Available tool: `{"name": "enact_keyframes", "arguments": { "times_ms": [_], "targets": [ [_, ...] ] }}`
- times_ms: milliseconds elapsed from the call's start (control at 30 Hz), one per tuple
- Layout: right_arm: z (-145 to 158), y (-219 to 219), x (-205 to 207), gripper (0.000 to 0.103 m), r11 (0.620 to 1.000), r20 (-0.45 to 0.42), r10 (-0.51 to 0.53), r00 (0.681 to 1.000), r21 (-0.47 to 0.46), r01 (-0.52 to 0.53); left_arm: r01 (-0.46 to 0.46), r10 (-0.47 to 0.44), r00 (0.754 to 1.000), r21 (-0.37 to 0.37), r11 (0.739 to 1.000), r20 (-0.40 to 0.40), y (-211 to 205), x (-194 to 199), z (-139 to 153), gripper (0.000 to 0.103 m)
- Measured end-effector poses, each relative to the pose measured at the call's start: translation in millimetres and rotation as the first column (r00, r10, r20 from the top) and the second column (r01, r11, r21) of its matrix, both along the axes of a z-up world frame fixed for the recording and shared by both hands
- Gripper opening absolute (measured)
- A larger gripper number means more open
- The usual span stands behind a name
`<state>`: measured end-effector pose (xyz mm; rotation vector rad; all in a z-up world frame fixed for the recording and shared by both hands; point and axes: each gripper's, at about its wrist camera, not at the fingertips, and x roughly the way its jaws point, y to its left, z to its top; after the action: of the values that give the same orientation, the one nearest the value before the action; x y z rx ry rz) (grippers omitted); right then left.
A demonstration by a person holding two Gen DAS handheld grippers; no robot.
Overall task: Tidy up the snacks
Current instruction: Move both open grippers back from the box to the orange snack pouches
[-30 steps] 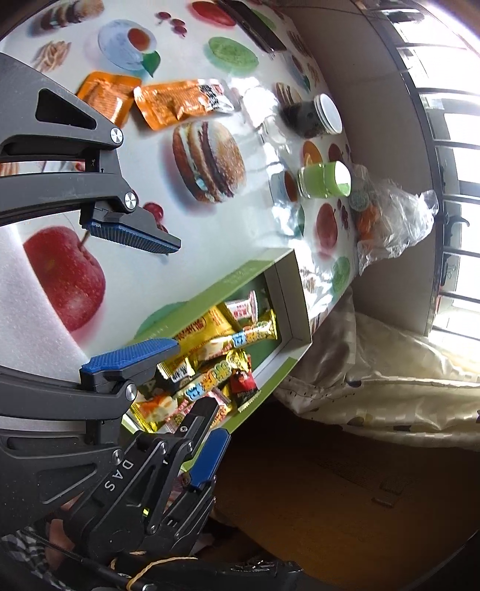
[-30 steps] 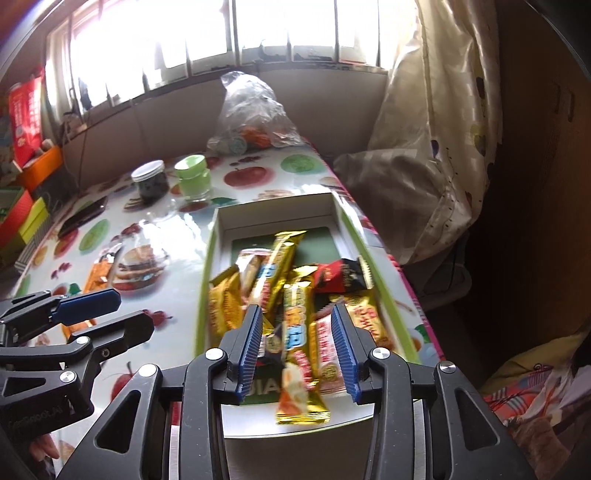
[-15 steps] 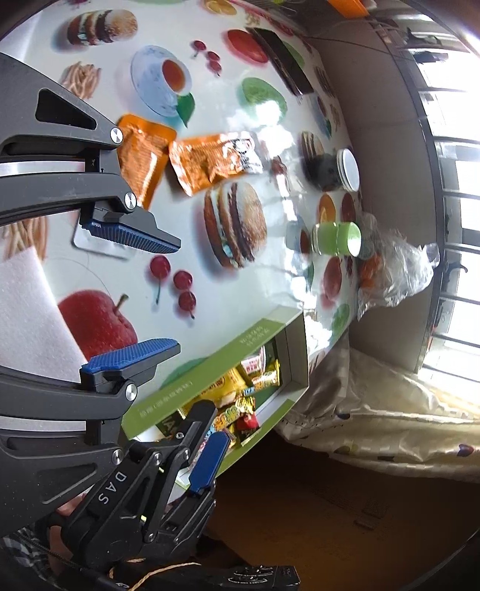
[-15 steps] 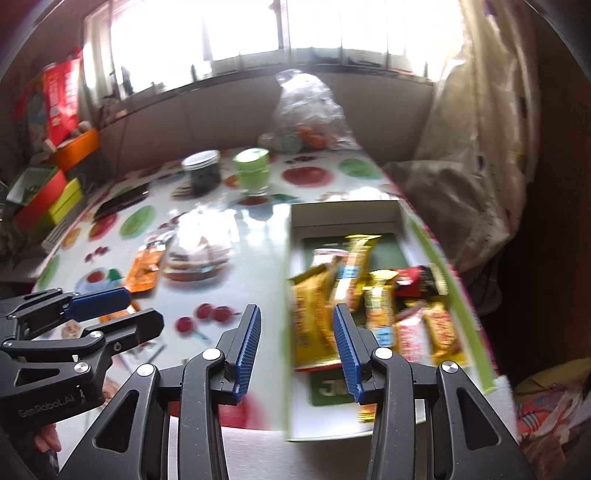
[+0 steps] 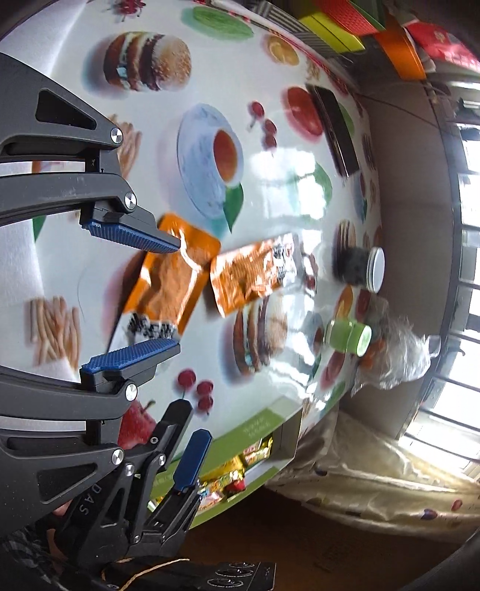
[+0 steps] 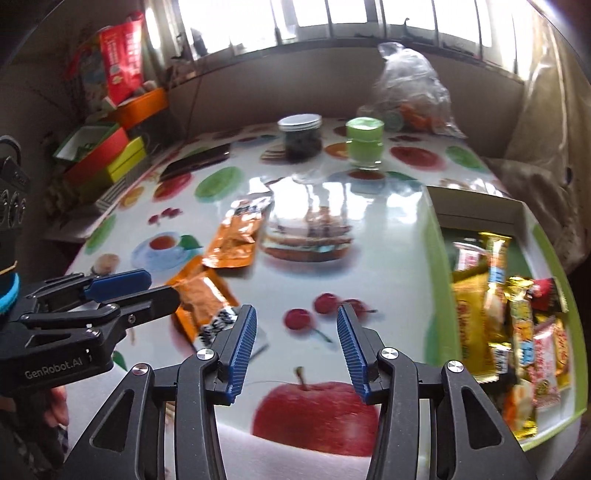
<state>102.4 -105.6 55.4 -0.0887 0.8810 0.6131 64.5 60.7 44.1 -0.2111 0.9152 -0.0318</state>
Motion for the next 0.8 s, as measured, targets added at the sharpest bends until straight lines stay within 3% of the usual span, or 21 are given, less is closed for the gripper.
{"name": "enact_keyframes", "arguments": {
  "times_ms": [400,800],
  "targets": [
    [-17,57,-3,0.058,0.970,-0.041,0.242,0.969,0.018,-0.242,-0.106,0.105,0.994,-0.014,0.994,-0.023,42,-8,-10,0.049],
    [-31,87,2,0.065,0.931,-0.056,0.352,0.935,-0.089,-0.355,-0.136,0.135,0.990,-0.039,0.990,-0.026,56,-10,-12,0.049]
  ]
}}
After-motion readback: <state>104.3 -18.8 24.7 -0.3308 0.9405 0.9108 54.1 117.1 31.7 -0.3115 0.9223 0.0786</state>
